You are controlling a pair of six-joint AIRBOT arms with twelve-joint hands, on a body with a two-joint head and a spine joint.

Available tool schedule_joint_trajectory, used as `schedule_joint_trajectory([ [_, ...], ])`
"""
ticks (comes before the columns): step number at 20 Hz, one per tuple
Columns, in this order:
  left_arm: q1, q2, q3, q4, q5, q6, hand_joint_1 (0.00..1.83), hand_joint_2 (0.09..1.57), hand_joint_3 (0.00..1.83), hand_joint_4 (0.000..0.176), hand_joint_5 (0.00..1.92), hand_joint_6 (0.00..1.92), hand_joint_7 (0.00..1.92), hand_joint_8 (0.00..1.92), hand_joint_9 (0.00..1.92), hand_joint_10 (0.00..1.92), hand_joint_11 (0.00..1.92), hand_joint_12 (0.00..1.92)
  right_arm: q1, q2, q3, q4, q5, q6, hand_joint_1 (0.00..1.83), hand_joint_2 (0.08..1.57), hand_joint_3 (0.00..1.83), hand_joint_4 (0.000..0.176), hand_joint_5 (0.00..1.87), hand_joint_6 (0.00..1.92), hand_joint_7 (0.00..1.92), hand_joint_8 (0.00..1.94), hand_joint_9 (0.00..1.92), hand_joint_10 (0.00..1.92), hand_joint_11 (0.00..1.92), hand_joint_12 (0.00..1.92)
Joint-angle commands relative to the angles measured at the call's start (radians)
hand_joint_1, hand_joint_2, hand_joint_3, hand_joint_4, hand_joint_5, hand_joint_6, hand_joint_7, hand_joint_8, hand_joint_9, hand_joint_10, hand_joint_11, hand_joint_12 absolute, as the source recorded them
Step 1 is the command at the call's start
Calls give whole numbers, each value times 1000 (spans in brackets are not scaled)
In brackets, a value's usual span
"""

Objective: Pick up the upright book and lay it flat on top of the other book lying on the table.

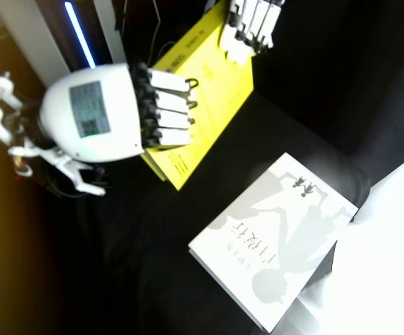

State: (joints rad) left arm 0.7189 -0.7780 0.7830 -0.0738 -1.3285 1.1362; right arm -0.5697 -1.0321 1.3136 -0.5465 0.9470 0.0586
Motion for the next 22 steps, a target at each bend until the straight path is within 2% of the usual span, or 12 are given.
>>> schedule_joint_trajectory([
  [1,-11,8,-7,11,-202,-17,1132,1170,1,0,873,1139,1299,1002,1464,972,1364,1322,15,-5,6,56,53,5,1134,1188,6,0,834,1206,1321,1928,1335,1921,1330,1921],
  [3,0,9,-7,7,-193,-17,1214,1177,3,0,796,1079,1016,1281,1196,1234,1128,1600,16,-5,7,58,53,5,1128,1200,4,0,816,1236,1274,1812,1253,1921,1230,1921],
  [4,10,11,-9,1,-194,-17,835,1185,3,0,518,622,648,747,601,936,269,1617,17,-5,7,60,53,5,1121,1207,3,0,804,1255,1249,1651,1204,1906,1186,1921],
  [5,27,17,-11,-13,-201,-17,608,1089,5,34,103,128,129,149,119,186,53,323,17,-4,7,62,54,5,1213,1185,0,0,825,1208,963,1321,1093,1606,935,1891],
  [6,41,24,-16,-30,-209,-17,559,1024,0,62,20,25,25,29,23,36,10,64,19,-3,7,66,54,4,1236,1171,0,0,846,1171,924,1227,1098,1490,857,1897],
  [7,56,30,-18,-47,-216,-17,546,990,0,83,3,4,4,5,4,6,1,12,22,0,6,68,56,4,1153,1188,2,0,831,1209,1189,1397,1135,1641,927,1916],
  [8,69,36,-20,-62,-216,-17,560,952,0,111,0,0,0,0,0,0,0,2,24,2,6,72,59,4,1213,1192,3,0,807,1232,926,1317,1064,1625,853,1920],
  [12,117,43,-23,-114,-200,-17,555,859,0,174,0,0,0,0,0,0,0,0,46,21,3,89,90,2,1234,1176,0,0,840,1182,900,1256,1127,1711,1033,1921],
  [16,221,42,-40,-182,-254,-17,341,1120,41,164,0,0,0,0,0,0,0,0,125,40,-4,90,89,-50,1112,1220,6,0,779,1294,1123,1780,1199,1919,1243,1921],
  [17,243,41,-45,-192,-267,-17,267,1220,26,131,0,0,0,0,0,0,0,0,142,41,-3,101,88,-73,1102,1231,7,0,759,1323,1122,1909,1210,1921,1235,1921],
  [19,268,36,-52,-206,-268,-17,245,1271,21,162,0,0,0,0,0,0,0,0,172,41,4,123,83,-119,1182,1254,4,0,674,1248,865,1630,998,1690,976,1907],
  [22,282,15,-52,-215,-266,-17,219,1310,18,176,0,0,0,0,0,0,0,0,235,27,32,129,34,-152,1083,1266,2,0,703,1403,1295,1936,1421,1919,1409,1921],
])
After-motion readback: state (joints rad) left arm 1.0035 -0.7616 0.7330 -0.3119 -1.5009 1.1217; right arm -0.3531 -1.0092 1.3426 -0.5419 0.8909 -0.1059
